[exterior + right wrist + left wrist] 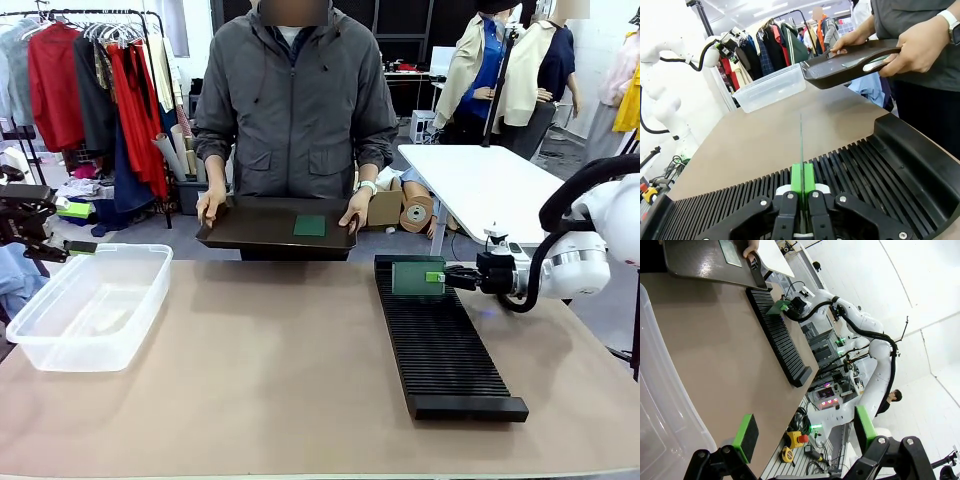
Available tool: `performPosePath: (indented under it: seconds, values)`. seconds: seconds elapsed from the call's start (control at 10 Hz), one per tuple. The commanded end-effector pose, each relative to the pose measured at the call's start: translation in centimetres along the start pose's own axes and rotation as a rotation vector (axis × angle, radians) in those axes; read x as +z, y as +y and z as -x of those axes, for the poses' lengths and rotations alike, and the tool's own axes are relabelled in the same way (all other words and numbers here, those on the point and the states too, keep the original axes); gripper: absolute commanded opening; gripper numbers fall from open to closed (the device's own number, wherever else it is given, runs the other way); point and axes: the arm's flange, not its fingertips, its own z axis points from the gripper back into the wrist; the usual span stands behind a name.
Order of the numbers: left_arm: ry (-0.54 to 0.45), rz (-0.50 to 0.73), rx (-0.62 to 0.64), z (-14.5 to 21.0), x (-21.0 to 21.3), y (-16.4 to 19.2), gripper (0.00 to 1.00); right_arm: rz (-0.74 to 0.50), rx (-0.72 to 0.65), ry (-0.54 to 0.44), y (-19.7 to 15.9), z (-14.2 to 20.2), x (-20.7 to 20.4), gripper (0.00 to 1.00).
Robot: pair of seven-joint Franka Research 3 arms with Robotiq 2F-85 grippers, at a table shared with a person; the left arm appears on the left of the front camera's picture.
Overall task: Sort PCBs into racks and boxes based on the side picked up.
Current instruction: If the short side of the Blank PCB is picked up, insert it into the PCB Rack ; if the long side is picked up, place it in the Organizing box.
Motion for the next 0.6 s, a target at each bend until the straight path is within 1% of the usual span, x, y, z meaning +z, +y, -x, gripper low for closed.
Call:
performPosePath:
  seconds: [0.0,0.5]
  values:
    - [0.000,0.008,0.010,-0.07,0.07,-0.25,1.00,-0.003,0.007,-0.001,0.09,-0.43,-0.06,0.00]
    - [0.000,0.008,0.010,-0.07,0.07,-0.25,1.00,-0.003,0.007,-0.001,0.09,-0.43,-0.06,0.00]
